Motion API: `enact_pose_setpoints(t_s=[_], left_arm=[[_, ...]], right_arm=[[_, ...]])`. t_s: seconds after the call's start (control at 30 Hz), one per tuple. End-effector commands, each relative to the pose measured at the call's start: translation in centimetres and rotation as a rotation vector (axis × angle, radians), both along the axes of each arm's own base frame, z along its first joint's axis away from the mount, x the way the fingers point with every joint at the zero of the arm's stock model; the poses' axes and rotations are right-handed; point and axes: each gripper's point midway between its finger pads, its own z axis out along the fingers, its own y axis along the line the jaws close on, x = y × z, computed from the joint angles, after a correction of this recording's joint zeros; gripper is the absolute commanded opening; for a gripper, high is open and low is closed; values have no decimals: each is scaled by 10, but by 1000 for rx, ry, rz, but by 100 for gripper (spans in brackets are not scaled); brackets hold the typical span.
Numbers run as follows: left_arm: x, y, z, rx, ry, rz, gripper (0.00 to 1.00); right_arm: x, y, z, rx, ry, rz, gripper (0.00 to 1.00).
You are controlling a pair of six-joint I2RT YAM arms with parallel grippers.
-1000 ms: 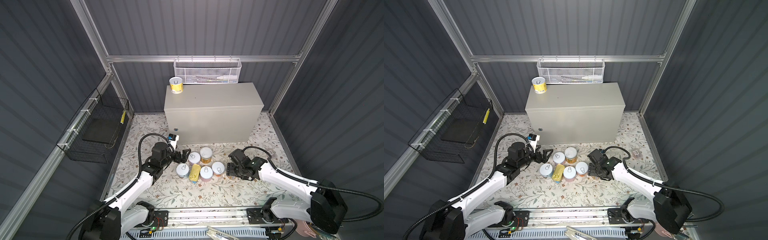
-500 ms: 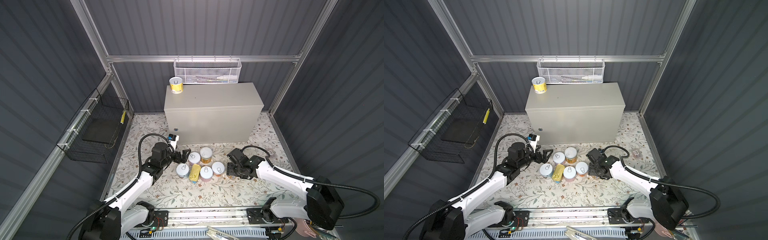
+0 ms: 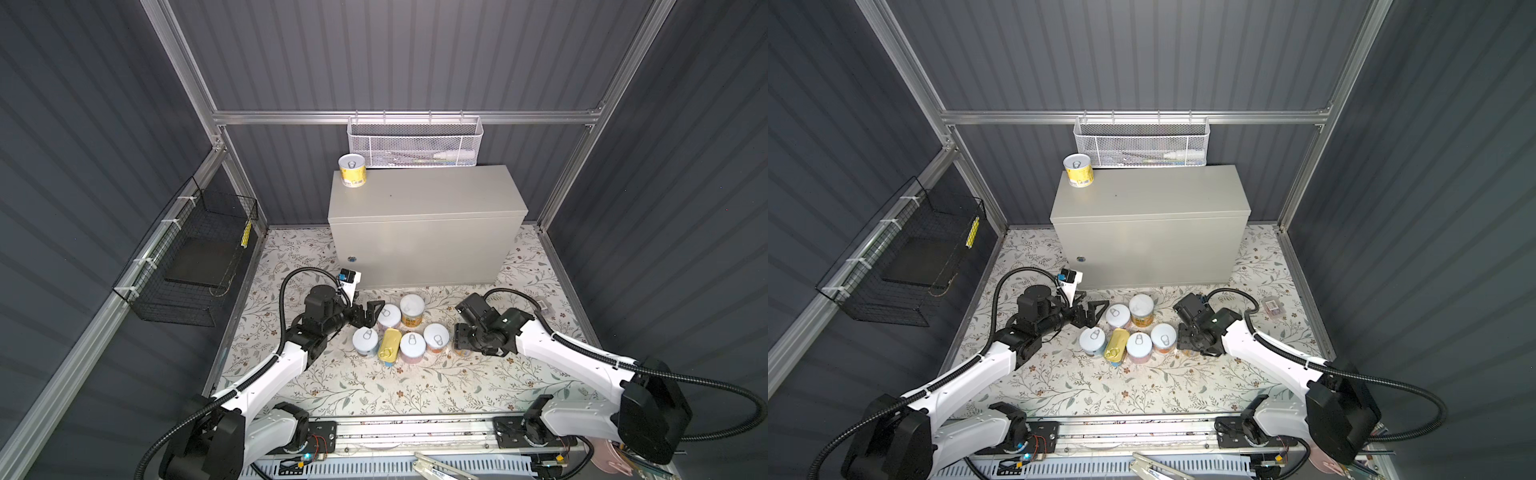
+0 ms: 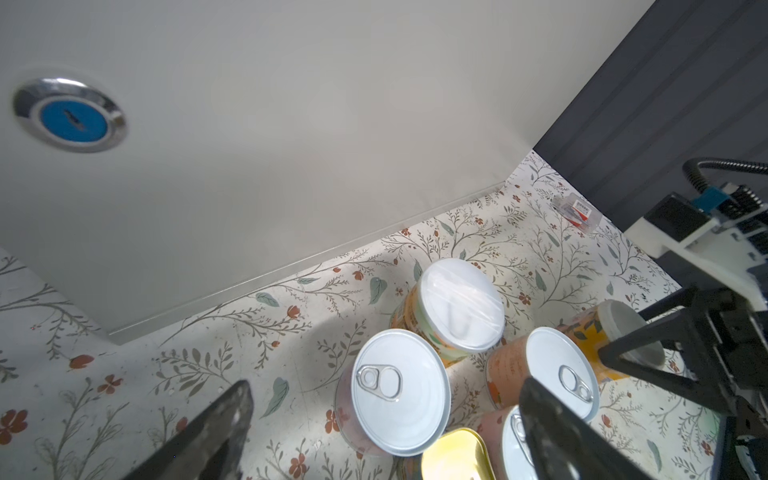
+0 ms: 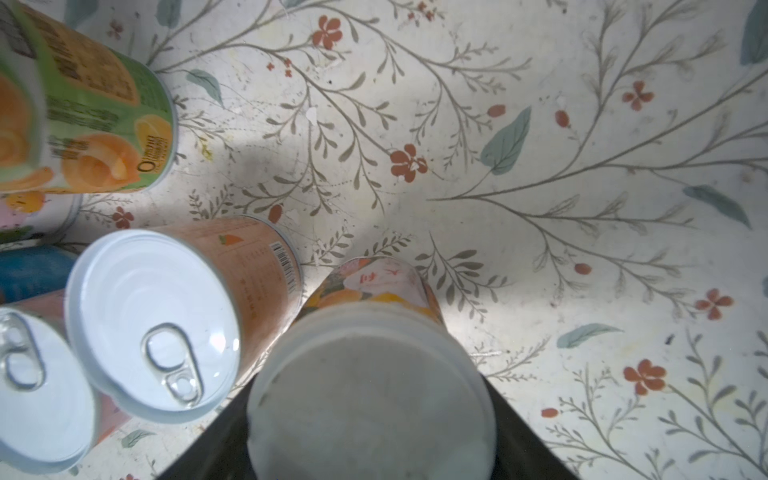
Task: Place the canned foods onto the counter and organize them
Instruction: 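Lift the tall yellow can toward the left gripper while the left gripper reaches in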
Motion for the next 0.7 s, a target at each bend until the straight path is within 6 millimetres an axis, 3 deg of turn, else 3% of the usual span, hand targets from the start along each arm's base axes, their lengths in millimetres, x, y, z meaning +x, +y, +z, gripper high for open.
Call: enact_pose_setpoints(t_s=[0.0, 0.3, 0.67], left_arm=[[-4, -6, -1, -13, -3, -34, 100], [-7, -5, 0, -20, -12, -34, 100], [-18, -21, 4, -89, -27, -142, 100]], right_arm=[[10, 9, 28, 40, -55, 32, 56], [18, 20, 63, 87, -102, 72, 54], [23, 43, 100, 203, -147, 130, 51]])
